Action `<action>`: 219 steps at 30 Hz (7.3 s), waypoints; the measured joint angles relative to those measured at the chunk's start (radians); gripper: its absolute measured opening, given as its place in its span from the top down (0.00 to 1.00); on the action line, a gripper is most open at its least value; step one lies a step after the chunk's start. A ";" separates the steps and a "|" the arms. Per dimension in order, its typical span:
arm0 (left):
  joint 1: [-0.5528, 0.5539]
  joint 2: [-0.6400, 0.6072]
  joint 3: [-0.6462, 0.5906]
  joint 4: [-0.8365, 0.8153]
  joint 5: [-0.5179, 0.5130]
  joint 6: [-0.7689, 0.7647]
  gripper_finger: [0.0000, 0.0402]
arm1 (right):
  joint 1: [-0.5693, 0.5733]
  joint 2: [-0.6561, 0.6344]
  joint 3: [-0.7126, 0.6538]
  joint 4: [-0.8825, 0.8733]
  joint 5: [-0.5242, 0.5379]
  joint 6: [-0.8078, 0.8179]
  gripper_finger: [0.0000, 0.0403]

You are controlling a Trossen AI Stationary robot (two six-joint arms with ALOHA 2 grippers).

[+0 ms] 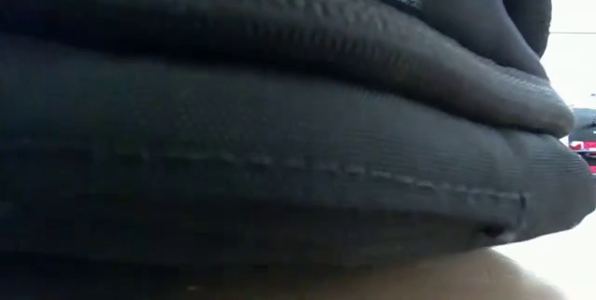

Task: Unpack backpack
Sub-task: Close the black backpack

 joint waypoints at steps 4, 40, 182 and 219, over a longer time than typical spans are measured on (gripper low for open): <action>0.000 0.000 0.000 0.021 0.012 0.000 1.00 | -0.041 -0.002 -0.054 -0.059 0.053 0.197 0.35; -0.032 -0.003 0.176 0.217 0.800 0.517 0.67 | -0.098 -0.014 -0.296 0.146 0.083 0.255 0.35; 0.392 0.085 0.233 0.827 1.379 1.133 1.00 | -0.192 -0.038 -0.481 0.178 0.210 0.018 0.35; 0.517 0.107 -0.118 1.082 1.489 0.948 0.86 | 0.220 -0.144 -0.284 -0.269 0.409 0.333 0.35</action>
